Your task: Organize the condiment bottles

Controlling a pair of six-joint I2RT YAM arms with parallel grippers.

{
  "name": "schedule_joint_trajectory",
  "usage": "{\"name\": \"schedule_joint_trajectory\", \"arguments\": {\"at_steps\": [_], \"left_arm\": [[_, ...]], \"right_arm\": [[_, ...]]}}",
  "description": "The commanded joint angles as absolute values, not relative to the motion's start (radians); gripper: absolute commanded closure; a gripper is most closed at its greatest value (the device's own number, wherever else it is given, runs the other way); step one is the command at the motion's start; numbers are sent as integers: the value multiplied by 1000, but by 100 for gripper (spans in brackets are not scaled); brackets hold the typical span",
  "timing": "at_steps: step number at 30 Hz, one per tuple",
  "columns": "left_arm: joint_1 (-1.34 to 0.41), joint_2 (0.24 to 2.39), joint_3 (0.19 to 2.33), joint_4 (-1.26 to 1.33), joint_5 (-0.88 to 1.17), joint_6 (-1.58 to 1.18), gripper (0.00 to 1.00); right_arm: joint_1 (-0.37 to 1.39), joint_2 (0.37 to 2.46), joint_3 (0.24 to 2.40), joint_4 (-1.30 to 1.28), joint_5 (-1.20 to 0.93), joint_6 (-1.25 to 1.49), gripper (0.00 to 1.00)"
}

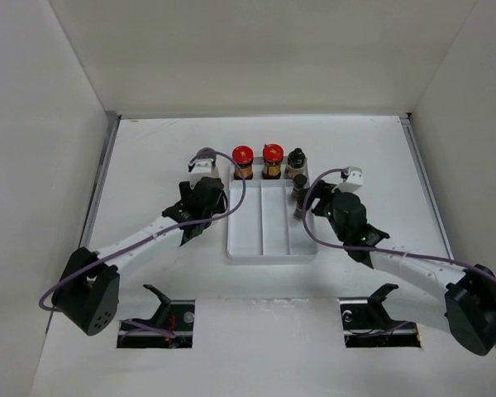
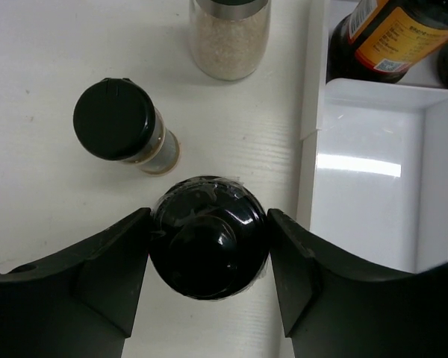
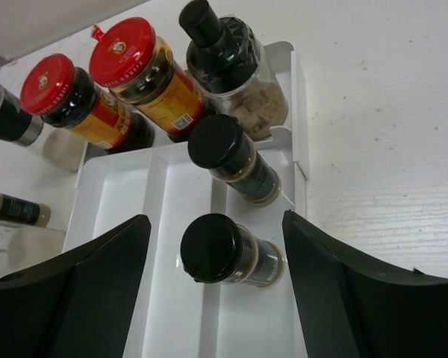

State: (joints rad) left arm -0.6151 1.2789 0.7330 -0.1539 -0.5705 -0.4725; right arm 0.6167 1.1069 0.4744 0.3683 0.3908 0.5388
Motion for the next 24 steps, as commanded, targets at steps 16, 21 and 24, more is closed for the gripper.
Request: {"name": "schedule_joint_trajectory", "arguments": {"at_steps": [16,21,24], "left_arm": [[-812,1330,988,4,-595,-388,64],[-789,1434,1014,77,-591,-347,64],[-777,1485,1011,106,-566,-348,64]], "right_arm": [[608,1055,453,472,385,548,21],[605,1065,454,474,384,548,21],[610,1060,454,472,382,545,21]]}}
